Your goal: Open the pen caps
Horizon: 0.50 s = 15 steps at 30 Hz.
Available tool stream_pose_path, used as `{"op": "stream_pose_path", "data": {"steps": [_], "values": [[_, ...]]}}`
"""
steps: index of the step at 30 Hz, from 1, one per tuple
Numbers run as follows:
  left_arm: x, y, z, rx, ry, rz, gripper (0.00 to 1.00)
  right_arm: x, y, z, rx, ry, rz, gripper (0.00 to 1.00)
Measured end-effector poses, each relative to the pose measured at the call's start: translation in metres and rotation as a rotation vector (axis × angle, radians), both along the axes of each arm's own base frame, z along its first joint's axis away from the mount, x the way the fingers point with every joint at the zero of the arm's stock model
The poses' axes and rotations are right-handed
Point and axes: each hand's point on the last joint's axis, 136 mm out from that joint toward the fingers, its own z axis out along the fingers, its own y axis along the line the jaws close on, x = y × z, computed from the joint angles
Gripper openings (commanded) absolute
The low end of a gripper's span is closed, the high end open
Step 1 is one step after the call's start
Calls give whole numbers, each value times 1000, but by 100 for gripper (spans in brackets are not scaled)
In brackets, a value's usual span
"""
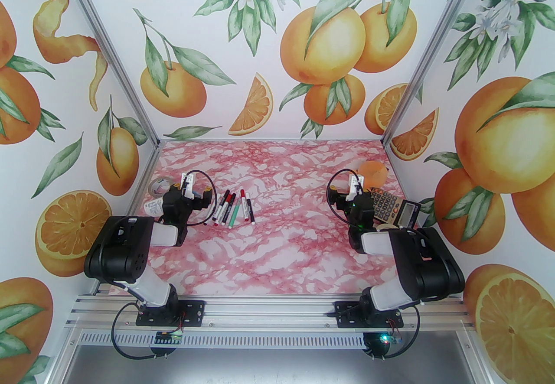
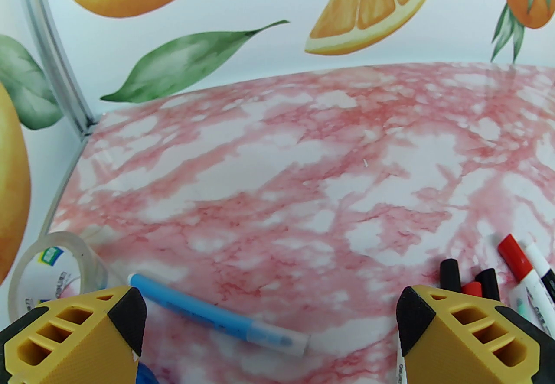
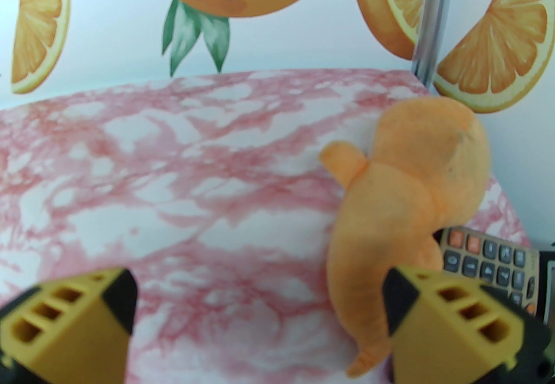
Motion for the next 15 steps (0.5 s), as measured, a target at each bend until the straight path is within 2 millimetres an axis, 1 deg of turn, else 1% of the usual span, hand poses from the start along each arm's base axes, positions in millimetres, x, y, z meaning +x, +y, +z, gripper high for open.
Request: {"op": "stream_pose_path", "data": {"steps": [7,15], "values": [[-1,1,1,0,-6,3,100,-1,0,2,1,-14,0,100],[-2,1,1,0,-16,3,100,-6,-1,-2,2,-11,0,100]]}}
